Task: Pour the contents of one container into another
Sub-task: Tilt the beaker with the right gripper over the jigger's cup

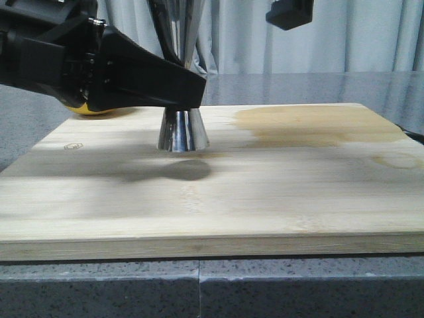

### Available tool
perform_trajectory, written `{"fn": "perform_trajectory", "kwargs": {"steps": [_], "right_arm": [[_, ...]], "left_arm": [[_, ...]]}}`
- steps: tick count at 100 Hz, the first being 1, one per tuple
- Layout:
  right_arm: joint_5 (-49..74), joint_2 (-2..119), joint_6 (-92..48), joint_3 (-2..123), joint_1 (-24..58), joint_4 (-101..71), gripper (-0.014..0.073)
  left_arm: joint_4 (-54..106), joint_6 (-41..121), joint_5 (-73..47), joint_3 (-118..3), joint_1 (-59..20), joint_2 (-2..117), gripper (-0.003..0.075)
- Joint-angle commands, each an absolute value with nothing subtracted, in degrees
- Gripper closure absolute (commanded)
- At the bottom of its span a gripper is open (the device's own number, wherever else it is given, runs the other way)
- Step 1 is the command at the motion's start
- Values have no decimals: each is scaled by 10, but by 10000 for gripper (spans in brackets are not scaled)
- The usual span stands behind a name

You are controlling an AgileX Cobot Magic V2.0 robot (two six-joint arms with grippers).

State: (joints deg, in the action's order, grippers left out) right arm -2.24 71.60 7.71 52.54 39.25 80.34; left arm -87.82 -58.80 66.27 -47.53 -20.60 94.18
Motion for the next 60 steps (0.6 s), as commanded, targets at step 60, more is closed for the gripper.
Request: {"fn": "perform_trajectory", "kwargs": {"steps": [60], "right_arm": [[-29, 703, 77, 548, 392, 846, 335]], "left_arm": [[-855, -593, 780, -490, -210, 916, 618]]}}
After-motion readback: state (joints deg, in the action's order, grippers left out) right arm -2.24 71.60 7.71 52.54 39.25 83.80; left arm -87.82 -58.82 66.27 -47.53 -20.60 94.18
